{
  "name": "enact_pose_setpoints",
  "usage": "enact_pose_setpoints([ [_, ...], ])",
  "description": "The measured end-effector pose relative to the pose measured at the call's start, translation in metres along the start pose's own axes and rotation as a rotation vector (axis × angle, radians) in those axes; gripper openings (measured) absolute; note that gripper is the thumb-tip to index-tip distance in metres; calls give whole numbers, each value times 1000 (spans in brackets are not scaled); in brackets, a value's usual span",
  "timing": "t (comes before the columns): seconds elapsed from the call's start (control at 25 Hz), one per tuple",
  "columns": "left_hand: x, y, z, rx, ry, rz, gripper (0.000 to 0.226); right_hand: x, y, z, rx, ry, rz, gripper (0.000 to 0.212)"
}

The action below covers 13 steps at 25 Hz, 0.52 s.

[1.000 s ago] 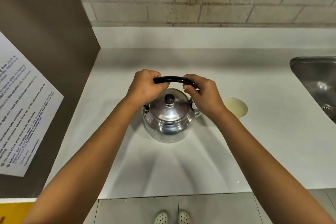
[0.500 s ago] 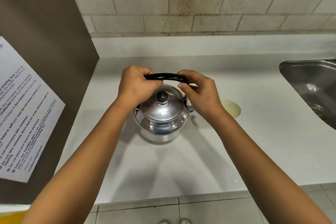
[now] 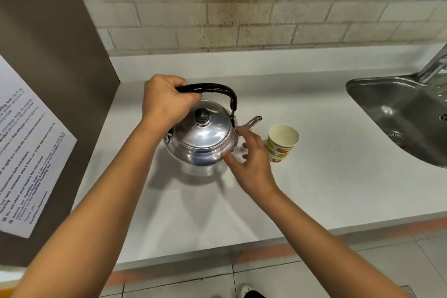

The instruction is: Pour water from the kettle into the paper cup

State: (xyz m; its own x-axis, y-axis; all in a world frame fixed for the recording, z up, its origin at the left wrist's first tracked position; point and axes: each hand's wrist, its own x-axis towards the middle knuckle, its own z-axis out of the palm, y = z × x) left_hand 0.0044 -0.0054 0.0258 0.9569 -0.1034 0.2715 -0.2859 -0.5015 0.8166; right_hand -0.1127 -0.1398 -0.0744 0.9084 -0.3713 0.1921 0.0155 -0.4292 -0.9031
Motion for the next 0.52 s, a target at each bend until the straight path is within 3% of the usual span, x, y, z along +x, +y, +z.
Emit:
enact_pose_setpoints([
  [0.28, -6, 20, 15, 57, 6, -33, 28, -3, 4, -9, 275, -87, 145, 52],
  [0.52, -15, 44, 32, 148, 7, -19, 28, -1, 9, -27, 394, -123, 102, 44],
])
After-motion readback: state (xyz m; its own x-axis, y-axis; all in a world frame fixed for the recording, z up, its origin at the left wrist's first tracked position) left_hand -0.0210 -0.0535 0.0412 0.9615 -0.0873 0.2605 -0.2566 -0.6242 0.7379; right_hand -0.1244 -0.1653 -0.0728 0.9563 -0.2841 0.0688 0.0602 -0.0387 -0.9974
